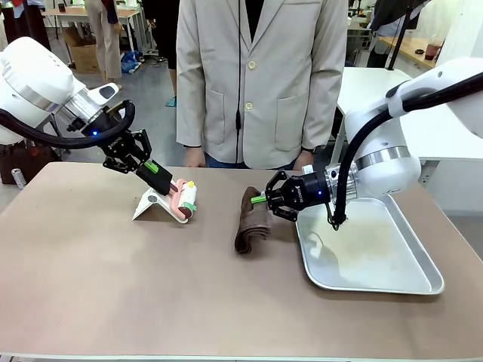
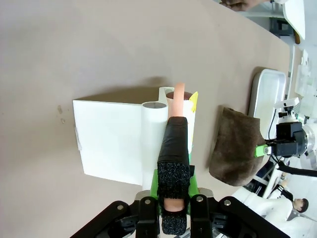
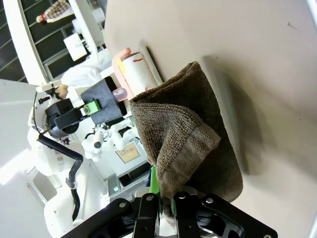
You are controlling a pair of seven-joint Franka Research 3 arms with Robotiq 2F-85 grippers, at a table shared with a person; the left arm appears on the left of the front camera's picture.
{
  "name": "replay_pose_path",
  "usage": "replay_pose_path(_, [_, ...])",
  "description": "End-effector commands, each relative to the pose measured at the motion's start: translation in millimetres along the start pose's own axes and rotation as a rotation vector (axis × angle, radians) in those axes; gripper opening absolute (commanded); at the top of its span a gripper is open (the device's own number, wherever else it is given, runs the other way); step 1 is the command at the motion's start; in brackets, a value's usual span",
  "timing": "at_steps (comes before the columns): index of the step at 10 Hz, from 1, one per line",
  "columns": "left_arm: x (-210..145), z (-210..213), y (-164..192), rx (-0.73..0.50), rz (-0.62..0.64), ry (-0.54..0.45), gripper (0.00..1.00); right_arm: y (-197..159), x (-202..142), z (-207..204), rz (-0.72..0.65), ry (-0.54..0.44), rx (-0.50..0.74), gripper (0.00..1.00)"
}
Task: Clean the surface of the table.
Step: Return the Lint Roller and towel to their original positions.
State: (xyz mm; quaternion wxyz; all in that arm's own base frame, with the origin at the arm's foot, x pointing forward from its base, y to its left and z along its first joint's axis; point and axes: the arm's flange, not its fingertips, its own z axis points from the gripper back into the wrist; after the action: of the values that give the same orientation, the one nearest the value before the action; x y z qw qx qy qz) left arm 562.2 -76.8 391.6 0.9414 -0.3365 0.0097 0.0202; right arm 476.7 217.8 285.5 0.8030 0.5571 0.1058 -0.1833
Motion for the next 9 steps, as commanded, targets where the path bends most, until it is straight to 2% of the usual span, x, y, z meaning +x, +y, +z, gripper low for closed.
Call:
replay_pose_path(1, [-5, -20, 22, 0.052, -0.01, 0.023, 0.79, 3, 4, -2, -0.009, -0.012, -0.008, 0.65])
replay_pose_path(2, [-5, -18, 22, 0.054, -0.009, 0.018, 0.8, 2, 4, -2, -0.009, -0.014, -0.023, 0.79])
replay_pose_path(3, [-6, -15, 21, 0.052, -0.014, 0.013, 1.0, 2, 3, -2, 0.003, -0.024, -0.038, 1.0])
replay_pose_path(4, [-7, -13, 20, 0.048, -0.019, 0.008, 0.84, 2, 3, -3, 0.016, -0.03, -0.041, 1.0])
replay_pose_path(5, [-8, -9, 20, 0.038, -0.023, 0.002, 1.0, 1, 2, -4, 0.032, -0.038, -0.062, 1.0])
replay_pose_path(6, [-8, -7, 21, 0.032, -0.023, -0.005, 1.0, 2, 1, -3, 0.045, -0.046, -0.075, 0.98])
replay_pose_path(9, [-10, 0, 20, 0.019, -0.029, -0.022, 1.0, 1, 2, -5, 0.051, -0.056, -0.082, 1.0])
